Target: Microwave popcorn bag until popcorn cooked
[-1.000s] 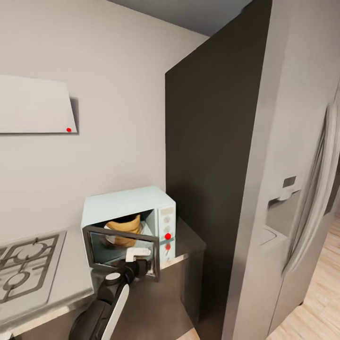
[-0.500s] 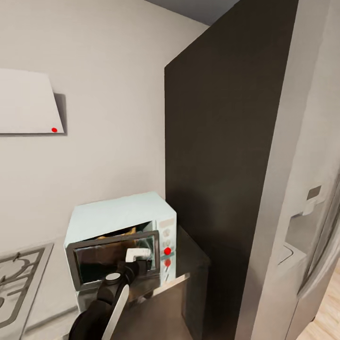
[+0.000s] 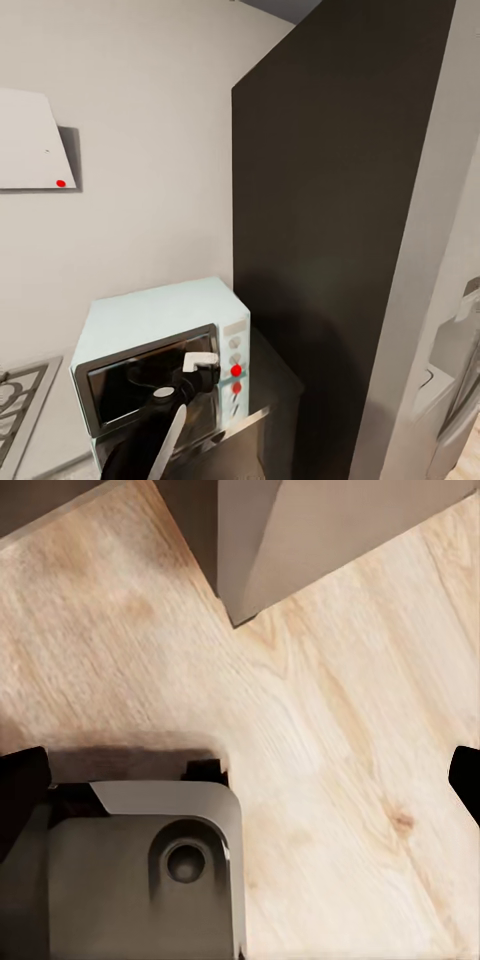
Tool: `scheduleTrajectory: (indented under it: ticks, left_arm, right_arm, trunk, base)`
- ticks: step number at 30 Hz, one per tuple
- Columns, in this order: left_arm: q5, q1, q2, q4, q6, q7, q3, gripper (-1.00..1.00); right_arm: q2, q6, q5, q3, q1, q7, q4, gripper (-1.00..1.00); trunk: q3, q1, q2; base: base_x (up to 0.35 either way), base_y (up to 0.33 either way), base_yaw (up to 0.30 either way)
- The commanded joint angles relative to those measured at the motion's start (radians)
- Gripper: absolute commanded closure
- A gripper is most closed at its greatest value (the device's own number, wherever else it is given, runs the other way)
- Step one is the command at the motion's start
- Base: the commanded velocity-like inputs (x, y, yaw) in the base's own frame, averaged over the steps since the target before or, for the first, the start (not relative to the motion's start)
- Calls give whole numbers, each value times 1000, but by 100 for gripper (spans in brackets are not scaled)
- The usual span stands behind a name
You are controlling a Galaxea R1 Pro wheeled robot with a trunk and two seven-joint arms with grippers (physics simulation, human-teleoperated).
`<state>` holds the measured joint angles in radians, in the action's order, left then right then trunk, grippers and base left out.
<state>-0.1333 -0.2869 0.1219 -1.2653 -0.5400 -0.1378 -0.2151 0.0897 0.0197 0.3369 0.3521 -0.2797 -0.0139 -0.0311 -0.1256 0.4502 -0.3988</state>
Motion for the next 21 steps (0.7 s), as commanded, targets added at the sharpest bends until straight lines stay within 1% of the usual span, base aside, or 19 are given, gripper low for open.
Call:
scheduleTrajectory:
  ticks: [1,17,21]
  left_arm:
    - [16,-3,0,-21,-4,-13,41,-100]
    - [15,-2,1,-19,-5,-13,37,-100]
    - [6,-2,11,-6,-4,-13,28,-100]
  right_arm:
    - [1,2,8,8,-1,-1,-3,-100]
    - [1,2,10,8,-1,-1,-3,-100]
    - [1,1,10,8,-1,-1,-3,-100]
  trunk:
    - [0,0,-1]
    - [0,0,-1]
    - [0,0,-1]
  base:
    - [-304,0,0]
    - [-343,0,0]
    - [-346,0,0]
